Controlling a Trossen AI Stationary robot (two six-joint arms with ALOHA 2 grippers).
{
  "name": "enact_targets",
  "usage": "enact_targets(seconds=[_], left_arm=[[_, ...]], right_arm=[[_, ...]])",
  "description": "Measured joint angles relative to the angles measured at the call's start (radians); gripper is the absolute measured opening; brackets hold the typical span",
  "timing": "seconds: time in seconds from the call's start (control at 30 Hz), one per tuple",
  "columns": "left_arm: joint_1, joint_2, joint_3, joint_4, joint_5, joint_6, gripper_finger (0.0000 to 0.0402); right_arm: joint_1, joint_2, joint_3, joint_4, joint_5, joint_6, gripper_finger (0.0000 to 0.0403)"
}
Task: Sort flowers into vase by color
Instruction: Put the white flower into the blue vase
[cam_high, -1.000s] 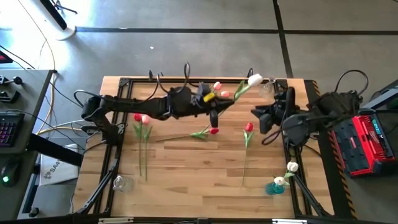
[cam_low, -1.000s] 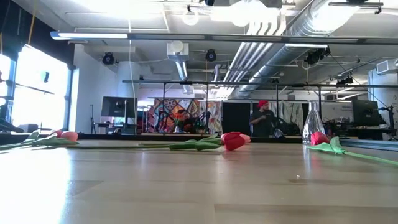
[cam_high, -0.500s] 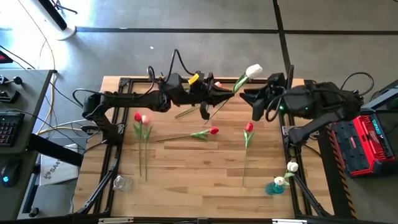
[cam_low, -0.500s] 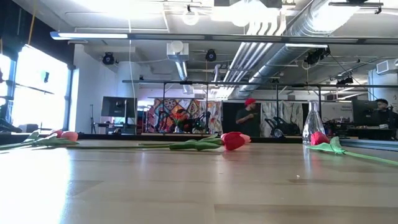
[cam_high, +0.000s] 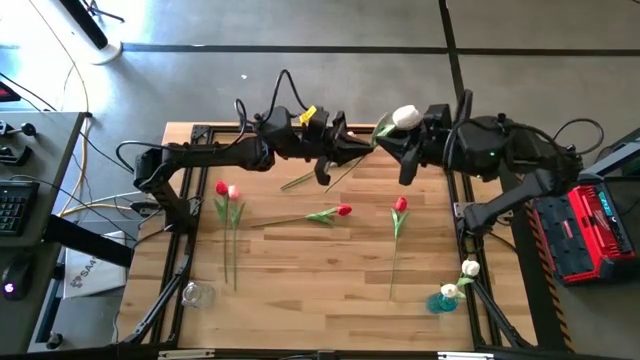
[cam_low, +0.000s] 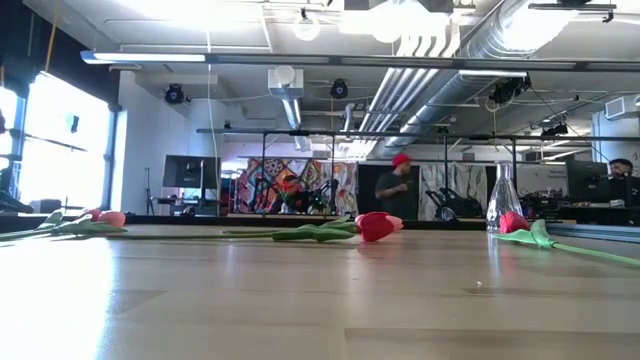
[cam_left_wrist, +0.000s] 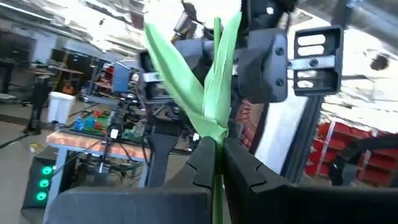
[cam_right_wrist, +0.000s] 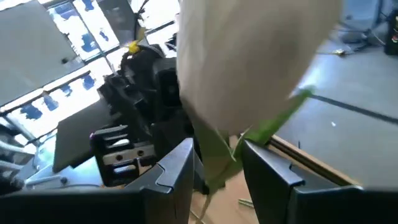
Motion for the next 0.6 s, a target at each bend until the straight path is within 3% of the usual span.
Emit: enact_targets(seconds=[0.13,0.3,0.47,0.6], left_arm=[[-0.006,0.000,0.000,-0.004,0.026,0.032,0.0003],[-0.008,0.001,0.000,-0.010,0.023,0.021,0.0005],[-0.010,0.001,0.000,-0.065,0.022,-0.009,0.0034],[-0.019,0.001,0.000,-0.165,0.030,-0.004,0.0070]], right_arm=[[-0.030,0.021,0.000,0.015,-0.046,-0.012,0.0105],[-0.034,0.023,0.000,0.002,-0.045,-0.047,0.0017],[-0.034,0.022,0.000,-0.042,-0.054,-0.054,0.0004],[-0.030,0.004,0.000,-0.175,-0.056,-0.007,0.0003]])
